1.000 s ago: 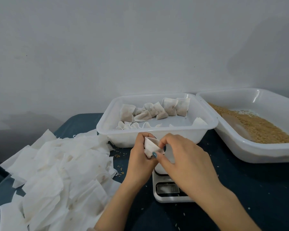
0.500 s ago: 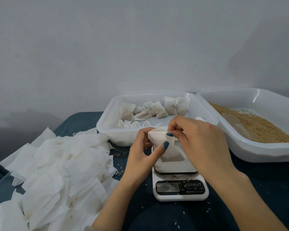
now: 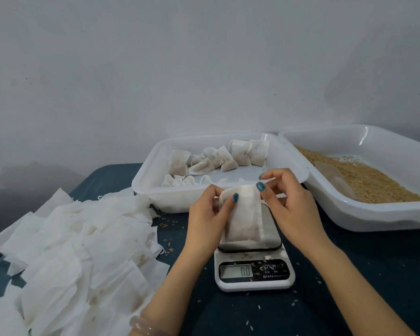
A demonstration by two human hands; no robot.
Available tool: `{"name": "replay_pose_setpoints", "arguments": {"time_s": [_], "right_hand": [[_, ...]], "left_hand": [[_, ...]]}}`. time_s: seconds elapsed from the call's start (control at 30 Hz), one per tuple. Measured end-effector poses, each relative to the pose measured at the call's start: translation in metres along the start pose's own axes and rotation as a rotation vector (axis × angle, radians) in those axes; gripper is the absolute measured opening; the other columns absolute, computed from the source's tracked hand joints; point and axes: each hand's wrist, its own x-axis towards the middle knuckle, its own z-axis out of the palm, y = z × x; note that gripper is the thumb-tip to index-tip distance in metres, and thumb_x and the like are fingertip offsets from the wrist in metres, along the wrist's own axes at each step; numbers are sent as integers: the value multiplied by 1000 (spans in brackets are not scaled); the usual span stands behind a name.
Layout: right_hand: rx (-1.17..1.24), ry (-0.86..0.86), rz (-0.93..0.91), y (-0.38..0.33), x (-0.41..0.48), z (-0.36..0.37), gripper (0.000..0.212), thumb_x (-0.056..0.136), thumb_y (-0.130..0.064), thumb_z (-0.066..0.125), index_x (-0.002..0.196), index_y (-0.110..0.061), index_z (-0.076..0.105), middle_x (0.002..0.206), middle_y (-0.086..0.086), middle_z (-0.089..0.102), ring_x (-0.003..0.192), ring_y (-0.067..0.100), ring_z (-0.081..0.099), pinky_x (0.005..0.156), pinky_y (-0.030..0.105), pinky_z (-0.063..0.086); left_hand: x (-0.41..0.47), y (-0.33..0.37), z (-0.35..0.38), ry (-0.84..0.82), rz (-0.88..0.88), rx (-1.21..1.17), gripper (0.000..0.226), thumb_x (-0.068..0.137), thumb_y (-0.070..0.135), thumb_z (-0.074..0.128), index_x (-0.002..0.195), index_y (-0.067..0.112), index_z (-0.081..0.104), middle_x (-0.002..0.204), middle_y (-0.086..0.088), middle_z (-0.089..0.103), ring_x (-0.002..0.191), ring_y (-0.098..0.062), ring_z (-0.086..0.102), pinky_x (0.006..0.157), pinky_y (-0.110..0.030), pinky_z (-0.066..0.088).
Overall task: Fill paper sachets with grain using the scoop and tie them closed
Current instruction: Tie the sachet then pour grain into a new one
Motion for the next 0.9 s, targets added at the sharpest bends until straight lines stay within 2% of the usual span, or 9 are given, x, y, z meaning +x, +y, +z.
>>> {"name": "replay_pose_setpoints", "arguments": {"time_s": [0.1,0.17,0.27,0.33,0.53,0.73,0.9], "right_hand": [[-129,-46,88,23,-8,10,7,92,-49,54,98,-45,52,90,-23,64,82,-1,61,68,27,50],[-223,-70,109,34,-10,16,8,95,-39,57,98,-44,53,91,-21,62,84,1,58,68,29,48],[-232,-32,122,42,-11,17,8,94,-34,58,98,-41,55,90,-20,57,86,0,54,64,19,41],[-232,-11,127,46,-12,17,8,94,-33,58,96,-40,55,87,-19,57,84,-1,52,61,16,35],[-234,-22,135,50,-13,17,7,96,-31,54,96,-38,54,91,-13,65,85,0,50,63,15,33],[-255,-48,127,50,-15,19,9,96,-30,55,97,-38,55,92,-11,63,84,2,50,62,15,34],[-249,-35,110,49,-15,17,8,95,-31,54,96,-39,56,92,-10,63,85,2,51,63,17,37]], "left_hand": [[-3,-8,2,-19,-26,96,16,94,31,66,89,18,58,66,-1,59,57,-9,49,56,-24,41],[-5,-13,0,-23,-19,151,10,93,33,66,96,26,59,83,6,68,69,-6,59,63,-20,47],[-4,-19,-5,1,-42,164,17,93,37,65,106,33,56,103,19,64,94,2,62,80,-16,49],[-4,-23,-8,4,-67,174,20,93,37,65,110,32,55,105,20,63,100,1,62,84,-20,50],[-4,-26,-11,15,-79,189,21,95,36,63,113,32,53,106,17,65,99,6,61,84,-17,49],[-5,-24,-12,29,-86,183,18,96,34,61,112,32,52,108,15,63,105,-3,61,91,-28,50],[-5,-23,-11,16,-87,189,18,96,33,61,113,31,53,106,18,62,103,3,60,87,-19,48]]}}
